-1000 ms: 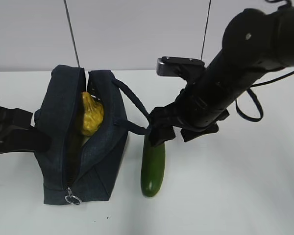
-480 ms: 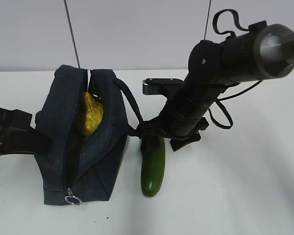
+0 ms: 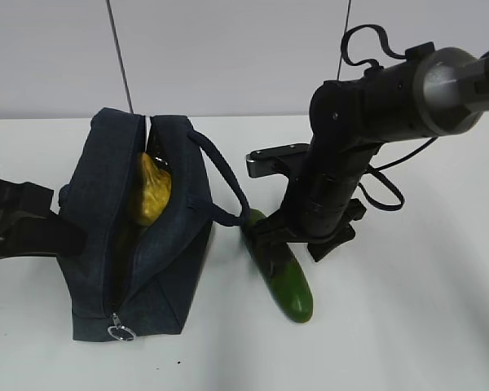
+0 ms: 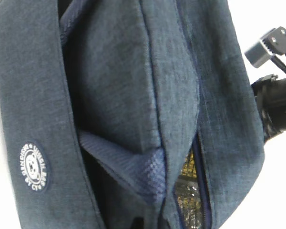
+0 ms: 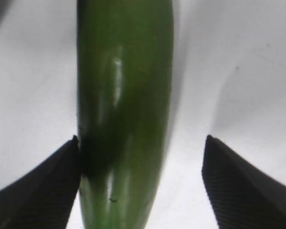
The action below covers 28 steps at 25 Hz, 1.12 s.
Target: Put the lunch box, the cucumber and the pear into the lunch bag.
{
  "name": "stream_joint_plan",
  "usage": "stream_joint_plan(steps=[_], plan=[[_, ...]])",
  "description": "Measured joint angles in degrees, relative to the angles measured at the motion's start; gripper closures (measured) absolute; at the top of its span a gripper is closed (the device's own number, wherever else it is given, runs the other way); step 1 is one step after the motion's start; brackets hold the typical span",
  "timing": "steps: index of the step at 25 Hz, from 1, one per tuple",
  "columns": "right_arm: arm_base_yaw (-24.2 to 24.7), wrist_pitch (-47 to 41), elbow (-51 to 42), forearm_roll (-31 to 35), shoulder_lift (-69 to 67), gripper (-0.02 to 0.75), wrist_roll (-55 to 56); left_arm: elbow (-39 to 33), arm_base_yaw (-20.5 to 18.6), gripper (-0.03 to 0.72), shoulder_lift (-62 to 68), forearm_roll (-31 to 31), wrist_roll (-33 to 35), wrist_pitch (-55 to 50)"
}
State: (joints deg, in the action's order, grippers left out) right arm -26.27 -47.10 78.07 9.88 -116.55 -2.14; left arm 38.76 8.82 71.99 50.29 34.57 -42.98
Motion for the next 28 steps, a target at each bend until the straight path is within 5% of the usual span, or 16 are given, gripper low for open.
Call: stream_joint_plan(steps=[20,28], plan=[[0.0,-1.56,0.0,-2.14,0.0,0.154,-0.52,0.0,0.0,0.704,0.0,0.05,0.0,-0.05],[0.0,-3.45,0.0,-8.11,0.0,0.154,-0.45,0.0,0.0,0.704,0.0,0.1,0.0,-0.05]])
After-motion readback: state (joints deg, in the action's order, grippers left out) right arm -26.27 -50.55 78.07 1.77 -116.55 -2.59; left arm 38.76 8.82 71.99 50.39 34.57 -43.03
